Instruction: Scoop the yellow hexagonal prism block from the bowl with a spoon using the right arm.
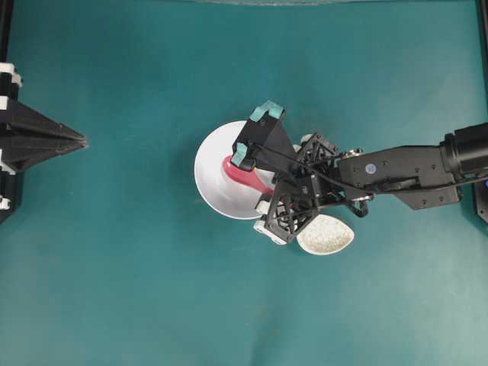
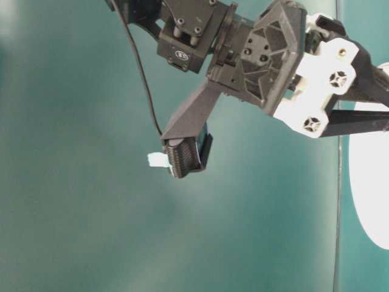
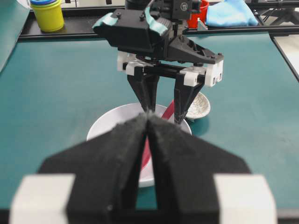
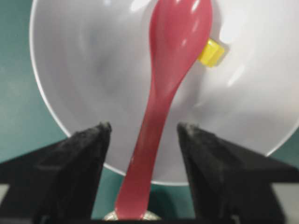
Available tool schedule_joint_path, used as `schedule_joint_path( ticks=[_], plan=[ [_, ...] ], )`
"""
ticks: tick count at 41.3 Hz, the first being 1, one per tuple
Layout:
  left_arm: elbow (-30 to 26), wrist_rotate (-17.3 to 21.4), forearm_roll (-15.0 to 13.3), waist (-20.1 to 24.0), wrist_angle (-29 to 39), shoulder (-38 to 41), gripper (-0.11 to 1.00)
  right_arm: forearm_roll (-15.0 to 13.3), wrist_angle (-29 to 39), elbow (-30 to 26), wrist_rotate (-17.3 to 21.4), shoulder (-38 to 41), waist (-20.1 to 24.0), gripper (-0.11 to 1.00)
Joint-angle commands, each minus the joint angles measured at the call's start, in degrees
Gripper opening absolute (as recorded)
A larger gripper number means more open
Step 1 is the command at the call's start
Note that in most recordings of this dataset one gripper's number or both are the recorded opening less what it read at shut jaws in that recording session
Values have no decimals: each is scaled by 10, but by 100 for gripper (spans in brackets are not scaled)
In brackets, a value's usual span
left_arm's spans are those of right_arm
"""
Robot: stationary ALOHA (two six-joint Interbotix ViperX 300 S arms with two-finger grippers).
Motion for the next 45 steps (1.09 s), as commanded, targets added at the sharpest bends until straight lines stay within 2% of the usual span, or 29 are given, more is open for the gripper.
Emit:
schedule_joint_path(
  ticks=[1,18,31,38,45],
  plan=[
    [-19,0,0,-1,-2,2,9,4,-7,-6,1,-6,2,60],
    [-18,0,0,-1,-2,2,9,15,-10,-4,2,-2,3,49],
    [-18,0,0,-1,-2,3,9,18,-10,-3,2,-2,3,24],
    [-18,0,0,-1,-2,3,9,13,-10,-7,0,-5,3,23],
    [-18,0,0,-1,-2,2,9,-5,-4,-9,0,-32,0,23]
  ],
)
